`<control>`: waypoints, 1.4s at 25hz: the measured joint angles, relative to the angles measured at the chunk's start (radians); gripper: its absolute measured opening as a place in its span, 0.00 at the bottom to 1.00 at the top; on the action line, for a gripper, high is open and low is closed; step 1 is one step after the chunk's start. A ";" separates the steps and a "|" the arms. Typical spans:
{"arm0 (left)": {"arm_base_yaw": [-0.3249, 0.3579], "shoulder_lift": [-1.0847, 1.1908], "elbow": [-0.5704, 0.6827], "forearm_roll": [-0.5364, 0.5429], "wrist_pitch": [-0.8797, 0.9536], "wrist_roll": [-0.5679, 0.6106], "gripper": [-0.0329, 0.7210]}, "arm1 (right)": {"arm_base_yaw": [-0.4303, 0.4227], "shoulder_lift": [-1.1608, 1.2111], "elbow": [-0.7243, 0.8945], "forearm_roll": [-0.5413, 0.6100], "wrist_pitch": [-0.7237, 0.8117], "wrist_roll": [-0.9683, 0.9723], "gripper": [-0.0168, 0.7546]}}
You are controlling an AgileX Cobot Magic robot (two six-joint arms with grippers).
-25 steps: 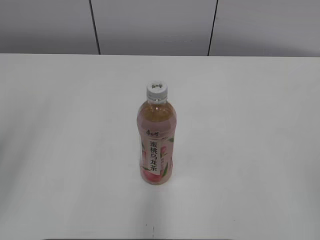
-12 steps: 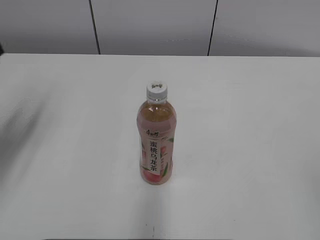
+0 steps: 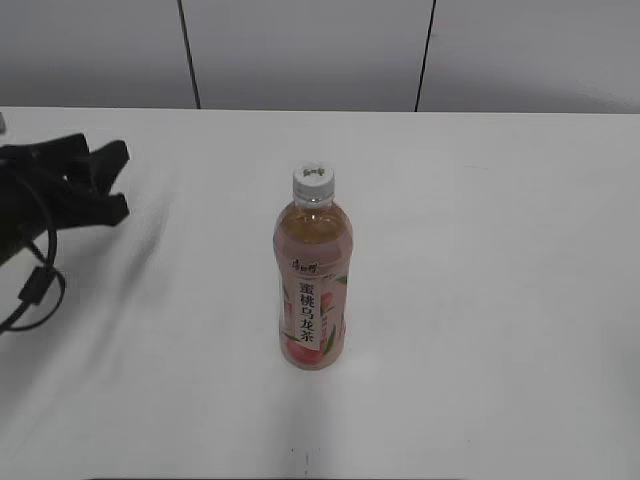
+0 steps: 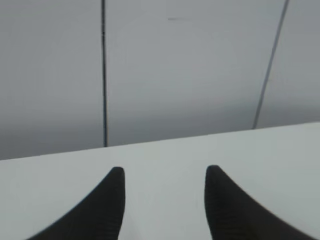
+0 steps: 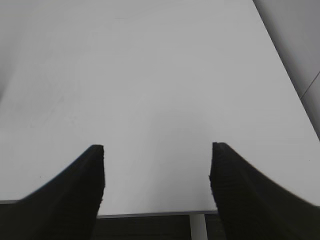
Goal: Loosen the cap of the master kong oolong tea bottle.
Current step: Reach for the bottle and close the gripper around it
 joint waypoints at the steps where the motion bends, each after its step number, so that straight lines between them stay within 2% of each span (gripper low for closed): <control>1: 0.000 0.017 0.016 0.031 -0.014 -0.014 0.48 | 0.000 0.000 0.000 0.000 0.000 0.000 0.67; 6: 0.000 0.028 0.110 0.134 -0.026 -0.038 0.48 | 0.000 0.000 0.000 0.000 0.000 0.000 0.67; 9: 0.000 0.028 0.131 0.276 -0.028 -0.040 0.49 | 0.000 0.000 0.000 0.000 0.000 0.000 0.67; 11: 0.000 0.028 0.133 0.380 -0.030 -0.040 0.53 | 0.000 0.000 0.000 0.000 0.000 0.000 0.67; 13: 0.000 0.028 0.133 0.449 -0.031 -0.040 0.64 | 0.000 0.000 0.000 0.000 0.000 0.000 0.67; 16: 0.000 0.027 0.134 0.507 -0.031 -0.049 0.86 | 0.000 0.000 0.000 0.000 0.000 0.000 0.67; 18: -0.008 0.027 0.134 0.517 -0.031 -0.066 0.93 | 0.000 0.000 0.000 0.000 0.000 0.000 0.67; 22: -0.029 0.027 0.134 0.543 -0.031 -0.078 0.96 | 0.000 0.000 0.000 0.000 0.000 0.000 0.67; 29: -0.044 0.027 0.134 0.612 -0.031 -0.080 0.95 | 0.000 0.000 0.000 0.000 0.000 0.000 0.67; 35: -0.156 0.027 0.089 0.617 -0.031 -0.081 0.94 | 0.000 0.000 0.000 0.000 0.000 0.000 0.67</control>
